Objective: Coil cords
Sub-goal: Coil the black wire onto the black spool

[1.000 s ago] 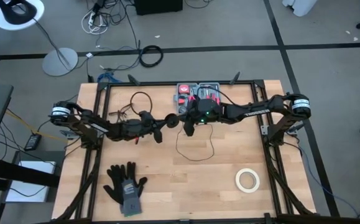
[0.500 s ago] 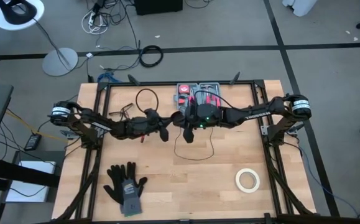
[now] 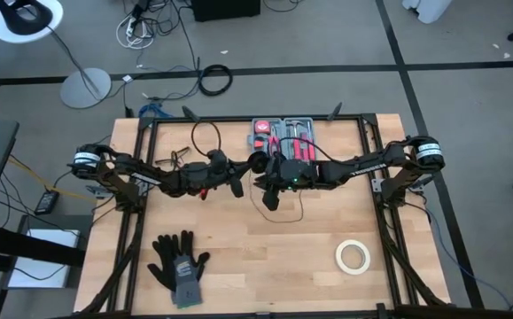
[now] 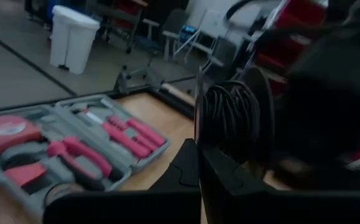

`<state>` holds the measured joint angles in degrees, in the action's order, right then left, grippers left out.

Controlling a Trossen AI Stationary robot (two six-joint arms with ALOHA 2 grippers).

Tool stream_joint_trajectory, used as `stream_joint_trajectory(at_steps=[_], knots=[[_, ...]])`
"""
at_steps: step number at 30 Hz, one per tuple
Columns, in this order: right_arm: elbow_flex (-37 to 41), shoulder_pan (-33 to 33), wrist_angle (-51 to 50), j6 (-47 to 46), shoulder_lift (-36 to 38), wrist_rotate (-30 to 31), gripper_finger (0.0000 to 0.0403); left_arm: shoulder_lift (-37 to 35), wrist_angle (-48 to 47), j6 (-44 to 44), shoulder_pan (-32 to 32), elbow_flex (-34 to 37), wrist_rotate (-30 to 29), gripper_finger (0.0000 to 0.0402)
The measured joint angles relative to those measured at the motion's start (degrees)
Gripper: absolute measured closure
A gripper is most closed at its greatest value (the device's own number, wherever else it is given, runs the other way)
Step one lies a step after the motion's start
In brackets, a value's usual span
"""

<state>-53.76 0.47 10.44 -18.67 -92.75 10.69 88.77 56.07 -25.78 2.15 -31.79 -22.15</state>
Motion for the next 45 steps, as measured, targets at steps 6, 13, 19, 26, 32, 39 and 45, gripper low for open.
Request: stream_joint_trajectory(at_steps=[6,13,19,26,32,39,45], knots=[[5.66,0.26,-0.39,-5.51,0.00,2.87,0.0341,0.00,2.30,-0.02,-0.20,0.00,1.12,0.0401],[11.76,2.71,1.63,-9.49,0.02,5.29,0.0357,0.00,2.88,1.42,-0.44,0.94,0.55,0.0401],[17.89,5.56,9.17,-12.37,0.09,9.05,0.0369,0.00,8.63,1.02,-0.39,6.33,-1.79,0.0401],[23.11,6.61,35.47,-4.79,-7.53,11.02,0.0371,0.00,19.18,-0.20,-0.39,12.77,-4.20,0.0401],[16.17,5.21,50.95,3.07,-22.51,10.28,0.0343,0.00,21.28,-0.41,-0.39,14.49,-4.98,0.0401],[7.89,3.98,51.99,3.75,-30.14,6.98,0.0275,0.00,20.82,-1.22,-0.39,14.48,-4.50,0.0401],[3.80,3.28,51.25,3.55,-33.72,4.33,0.0235,0.00,20.79,-1.31,-0.39,14.47,-4.24,0.0401]])
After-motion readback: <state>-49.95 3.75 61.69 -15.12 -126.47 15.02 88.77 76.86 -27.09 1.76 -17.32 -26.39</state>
